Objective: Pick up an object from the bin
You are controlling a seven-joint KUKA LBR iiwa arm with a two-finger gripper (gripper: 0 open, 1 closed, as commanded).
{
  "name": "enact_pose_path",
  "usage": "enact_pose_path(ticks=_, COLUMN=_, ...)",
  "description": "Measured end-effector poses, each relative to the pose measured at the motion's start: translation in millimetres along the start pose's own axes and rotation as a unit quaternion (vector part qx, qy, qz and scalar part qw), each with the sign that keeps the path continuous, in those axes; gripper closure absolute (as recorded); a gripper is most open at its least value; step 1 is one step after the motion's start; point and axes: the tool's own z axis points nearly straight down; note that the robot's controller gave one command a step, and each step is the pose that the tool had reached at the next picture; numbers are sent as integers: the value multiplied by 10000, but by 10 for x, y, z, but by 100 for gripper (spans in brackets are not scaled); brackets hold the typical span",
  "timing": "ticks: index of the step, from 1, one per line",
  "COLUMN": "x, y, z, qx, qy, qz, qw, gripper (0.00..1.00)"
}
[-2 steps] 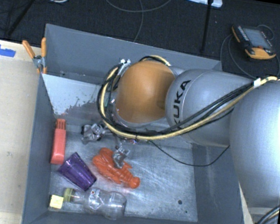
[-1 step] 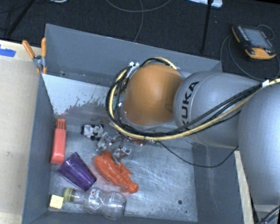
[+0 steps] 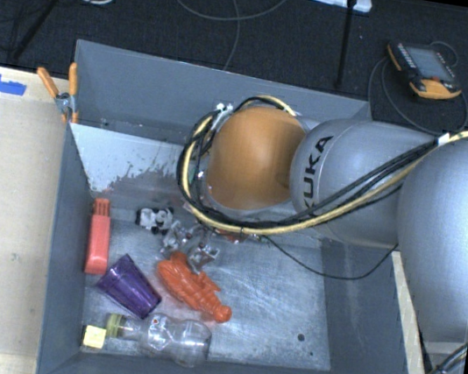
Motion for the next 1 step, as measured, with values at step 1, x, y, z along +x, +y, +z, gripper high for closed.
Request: enact_pose_path(ticks=1, x=9, y=62, z=-368, qx=-29, qy=25, qz=61, qw=10000, gripper=100)
